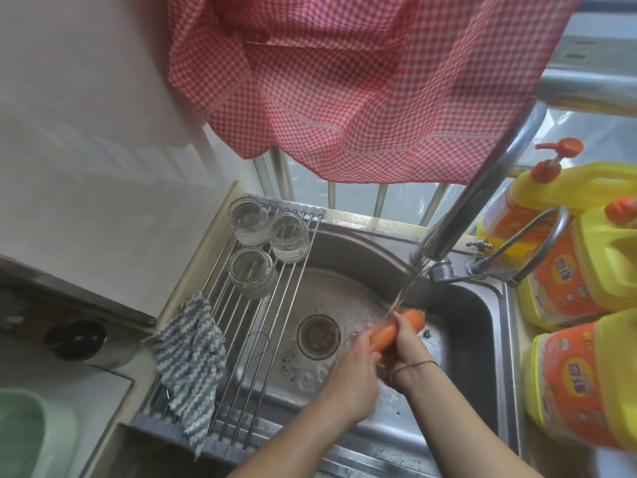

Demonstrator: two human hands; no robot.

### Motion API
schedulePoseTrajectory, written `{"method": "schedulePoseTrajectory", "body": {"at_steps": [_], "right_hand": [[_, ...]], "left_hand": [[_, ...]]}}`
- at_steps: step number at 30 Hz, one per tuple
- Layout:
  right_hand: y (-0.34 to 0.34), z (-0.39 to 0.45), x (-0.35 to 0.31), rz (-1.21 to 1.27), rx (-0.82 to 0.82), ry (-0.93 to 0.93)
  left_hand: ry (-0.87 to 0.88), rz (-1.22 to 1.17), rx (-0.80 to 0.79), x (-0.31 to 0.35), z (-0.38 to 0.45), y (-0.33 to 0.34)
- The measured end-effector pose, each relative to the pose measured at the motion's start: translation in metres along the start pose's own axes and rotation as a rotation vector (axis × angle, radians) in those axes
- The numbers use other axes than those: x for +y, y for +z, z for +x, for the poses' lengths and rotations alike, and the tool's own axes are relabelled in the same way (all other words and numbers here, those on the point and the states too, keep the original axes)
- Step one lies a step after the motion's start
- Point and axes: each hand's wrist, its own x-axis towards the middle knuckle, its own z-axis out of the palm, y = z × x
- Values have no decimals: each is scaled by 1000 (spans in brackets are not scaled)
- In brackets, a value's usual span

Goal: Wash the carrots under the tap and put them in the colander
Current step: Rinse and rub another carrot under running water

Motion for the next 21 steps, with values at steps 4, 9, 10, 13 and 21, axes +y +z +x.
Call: {"method": "schedulePoseTrajectory", "body": {"at_steps": [4, 9, 10, 13, 21], "right_hand": [[-13, -10, -4, 234, -113, 4], [-42, -15, -18, 402, -52, -175], [-48, -15, -19, 335, 2, -257], [-67, -20, -18, -249, 168, -621], [-75, -63, -1, -1763, 195, -839]], "left_hand": [[20, -308, 184, -11, 15, -5], [4, -618, 103, -21, 26, -12], [0, -677, 93, -21, 28, -14], [-70, -851, 113, -22, 33, -14], [-410, -1006, 266, -3, 45, 19]]}}
